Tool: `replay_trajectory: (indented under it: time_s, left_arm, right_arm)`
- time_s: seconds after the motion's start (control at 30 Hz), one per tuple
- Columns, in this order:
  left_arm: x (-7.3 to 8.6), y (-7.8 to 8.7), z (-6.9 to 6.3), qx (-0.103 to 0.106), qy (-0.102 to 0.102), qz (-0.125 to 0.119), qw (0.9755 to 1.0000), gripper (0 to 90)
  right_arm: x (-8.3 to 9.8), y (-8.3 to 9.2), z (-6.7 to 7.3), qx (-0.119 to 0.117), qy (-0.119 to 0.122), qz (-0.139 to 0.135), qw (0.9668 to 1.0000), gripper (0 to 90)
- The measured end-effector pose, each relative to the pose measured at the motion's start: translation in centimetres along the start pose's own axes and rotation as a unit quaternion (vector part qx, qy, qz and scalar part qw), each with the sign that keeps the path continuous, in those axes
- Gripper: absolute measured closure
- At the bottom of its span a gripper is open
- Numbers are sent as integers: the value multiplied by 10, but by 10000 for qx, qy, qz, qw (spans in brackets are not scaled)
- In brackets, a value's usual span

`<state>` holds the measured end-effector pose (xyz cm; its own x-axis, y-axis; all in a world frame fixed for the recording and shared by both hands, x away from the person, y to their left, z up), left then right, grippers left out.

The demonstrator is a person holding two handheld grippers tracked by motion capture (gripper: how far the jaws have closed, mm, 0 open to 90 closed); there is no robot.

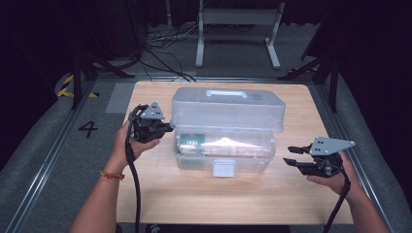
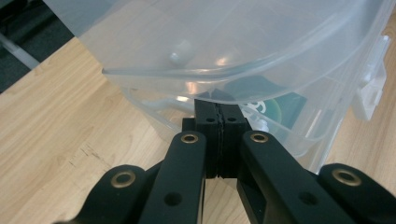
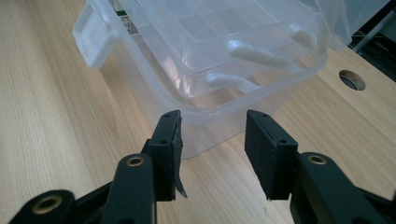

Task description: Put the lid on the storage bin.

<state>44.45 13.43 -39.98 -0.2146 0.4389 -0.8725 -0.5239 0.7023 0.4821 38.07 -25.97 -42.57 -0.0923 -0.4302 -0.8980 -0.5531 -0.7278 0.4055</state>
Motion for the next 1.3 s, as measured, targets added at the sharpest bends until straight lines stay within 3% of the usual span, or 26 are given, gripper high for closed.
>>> replay_trajectory:
  time_s: [0.3,0.5,0.63,0.83,0.93,1.3]
  left_arm:
    - [16,0,-4,68,76,123,9999,889]
    - [32,2,-7,21,44,365,9993,885]
    - [36,12,-9,19,149,218,9997,878]
    - [46,26,-16,-231,-282,457,9983,820]
    - [54,32,-22,-212,-397,560,9974,811]
    - [92,48,-31,-474,-506,1010,9925,618]
  right_arm:
    - [3,-4,2,-35,-20,0,10000,562]
    - [4,-2,1,22,-34,-23,10000,556]
    - [4,0,-2,99,13,-69,9999,538]
    - [8,4,-4,138,-7,-4,9999,509]
    - [12,7,-4,127,-6,68,9999,507]
    - [29,15,-6,276,-63,230,9993,437]
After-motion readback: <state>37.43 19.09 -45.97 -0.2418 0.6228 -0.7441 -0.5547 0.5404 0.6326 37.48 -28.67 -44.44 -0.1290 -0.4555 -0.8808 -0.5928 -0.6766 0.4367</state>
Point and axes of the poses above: each handheld gripper's, and its own axes: y roughly backward along the jaws, x roughly out of its underside, z roughly to its left, the point moved 9 cm from there along -y, roughly forward along the jaws, and after that the axes turned 14 degrees about -z, right-handed, at the moved point
